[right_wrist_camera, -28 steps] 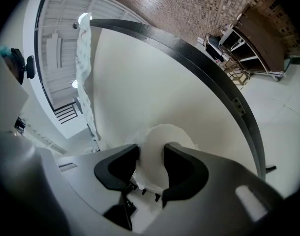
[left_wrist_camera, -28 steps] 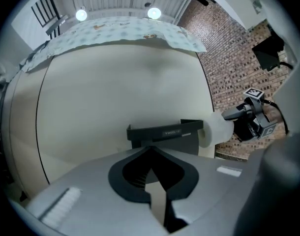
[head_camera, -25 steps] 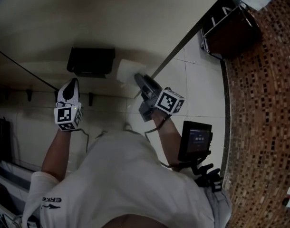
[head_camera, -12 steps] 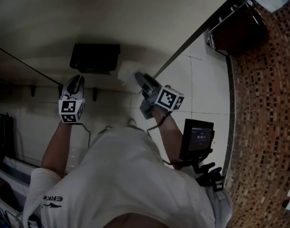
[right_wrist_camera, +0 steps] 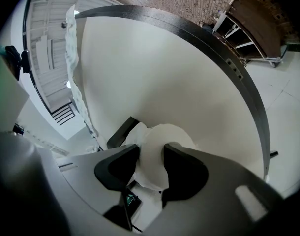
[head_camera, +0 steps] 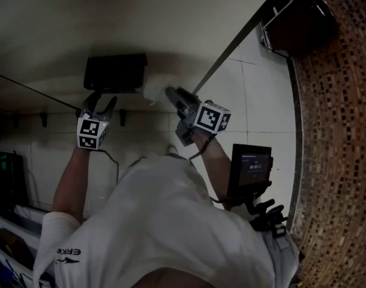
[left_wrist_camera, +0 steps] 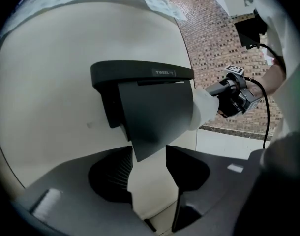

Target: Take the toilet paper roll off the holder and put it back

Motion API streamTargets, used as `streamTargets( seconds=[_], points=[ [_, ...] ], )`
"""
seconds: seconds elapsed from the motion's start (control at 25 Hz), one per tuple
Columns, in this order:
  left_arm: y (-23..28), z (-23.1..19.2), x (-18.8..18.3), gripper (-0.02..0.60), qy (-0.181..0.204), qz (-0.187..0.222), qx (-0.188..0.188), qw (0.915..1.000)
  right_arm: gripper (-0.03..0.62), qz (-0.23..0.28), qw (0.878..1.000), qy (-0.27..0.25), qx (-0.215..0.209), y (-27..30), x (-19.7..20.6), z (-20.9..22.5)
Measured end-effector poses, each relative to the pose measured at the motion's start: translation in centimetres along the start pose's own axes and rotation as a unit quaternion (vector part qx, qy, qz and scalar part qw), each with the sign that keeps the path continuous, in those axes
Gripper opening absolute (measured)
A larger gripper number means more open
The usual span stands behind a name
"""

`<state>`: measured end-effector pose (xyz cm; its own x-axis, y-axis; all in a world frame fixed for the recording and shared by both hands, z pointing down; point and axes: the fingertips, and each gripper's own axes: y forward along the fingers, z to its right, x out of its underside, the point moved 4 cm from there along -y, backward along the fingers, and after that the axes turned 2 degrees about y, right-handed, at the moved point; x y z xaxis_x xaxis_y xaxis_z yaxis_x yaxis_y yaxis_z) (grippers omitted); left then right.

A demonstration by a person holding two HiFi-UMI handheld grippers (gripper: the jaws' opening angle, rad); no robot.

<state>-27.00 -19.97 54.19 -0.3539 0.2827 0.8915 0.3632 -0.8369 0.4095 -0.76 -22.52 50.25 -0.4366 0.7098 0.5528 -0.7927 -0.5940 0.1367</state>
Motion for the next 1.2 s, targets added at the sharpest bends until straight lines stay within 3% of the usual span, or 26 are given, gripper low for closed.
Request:
streamTargets(
  seconds=[0.6,1.2],
  points=[
    [-3.0,1.2,0.0,0.184,0.003,-0.017,0.019,0.9997,0.173,-0.012,0.999,-0.011,-0.029,0.6,0.5,-1.1],
    [-7.4,2.4,-1.1,0.189,-0.013,-0.059,0.097,0.9935,0.173,-0.017,0.997,-0.021,-0.070,1.6,1.2,-2.3]
  ],
)
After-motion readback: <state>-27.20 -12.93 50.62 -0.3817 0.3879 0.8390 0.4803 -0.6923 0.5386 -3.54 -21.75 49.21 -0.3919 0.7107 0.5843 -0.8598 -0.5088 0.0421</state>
